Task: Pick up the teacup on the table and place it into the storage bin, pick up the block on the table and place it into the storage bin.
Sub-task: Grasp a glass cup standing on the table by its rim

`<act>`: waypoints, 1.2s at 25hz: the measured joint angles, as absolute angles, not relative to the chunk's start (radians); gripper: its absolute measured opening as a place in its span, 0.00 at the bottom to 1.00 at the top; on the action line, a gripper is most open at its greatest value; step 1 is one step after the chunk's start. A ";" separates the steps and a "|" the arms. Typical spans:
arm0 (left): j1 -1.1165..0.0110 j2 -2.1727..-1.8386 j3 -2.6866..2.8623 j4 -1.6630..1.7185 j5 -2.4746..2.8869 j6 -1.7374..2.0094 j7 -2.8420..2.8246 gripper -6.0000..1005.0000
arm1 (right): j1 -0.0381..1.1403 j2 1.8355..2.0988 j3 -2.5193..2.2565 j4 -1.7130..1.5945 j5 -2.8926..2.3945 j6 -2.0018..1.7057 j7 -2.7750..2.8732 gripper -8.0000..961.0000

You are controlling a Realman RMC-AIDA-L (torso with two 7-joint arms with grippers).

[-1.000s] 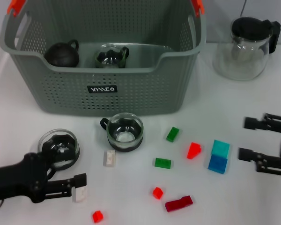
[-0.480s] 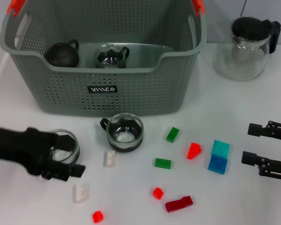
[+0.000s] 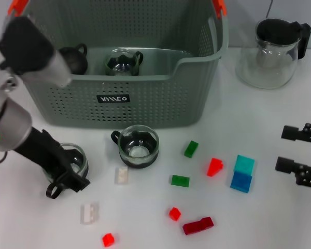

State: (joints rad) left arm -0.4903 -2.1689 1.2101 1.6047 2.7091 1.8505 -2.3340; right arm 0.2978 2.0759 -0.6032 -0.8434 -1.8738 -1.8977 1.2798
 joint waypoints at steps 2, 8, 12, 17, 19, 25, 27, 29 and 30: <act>-0.492 -2.170 1.257 1.591 2.740 1.822 -2.367 0.76 | 0.302 2.076 -0.586 -0.843 -1.876 -1.895 1.280 0.78; -0.489 -2.170 1.326 1.525 2.772 1.750 -2.401 0.75 | 0.312 2.074 -0.573 -0.844 -1.878 -1.889 1.291 0.78; -0.498 -2.170 1.348 1.458 2.777 1.699 -2.419 0.75 | 0.322 2.074 -0.573 -0.844 -1.879 -1.889 1.306 0.78; -0.521 -2.170 1.354 1.390 2.804 1.662 -2.437 0.73 | 0.328 2.074 -0.577 -0.844 -1.879 -1.889 1.310 0.78; -0.525 -2.171 1.360 1.372 2.825 1.644 -2.461 0.73 | 0.330 2.074 -0.578 -0.844 -1.879 -1.889 1.310 0.78; -0.551 -2.165 1.345 1.318 2.847 1.610 -2.528 0.57 | 0.330 2.074 -0.576 -0.840 -1.879 -1.894 1.310 0.78; -0.553 -2.167 1.341 1.316 2.850 1.606 -2.529 0.50 | 0.330 2.073 -0.577 -0.836 -1.879 -1.896 1.310 0.78; -0.553 -2.167 1.339 1.317 2.851 1.605 -2.530 0.46 | 0.330 2.071 -0.576 -0.833 -1.879 -1.896 1.310 0.78; -0.553 -2.167 1.338 1.317 2.851 1.605 -2.530 0.44 | 0.330 2.071 -0.575 -0.832 -1.879 -1.896 1.310 0.78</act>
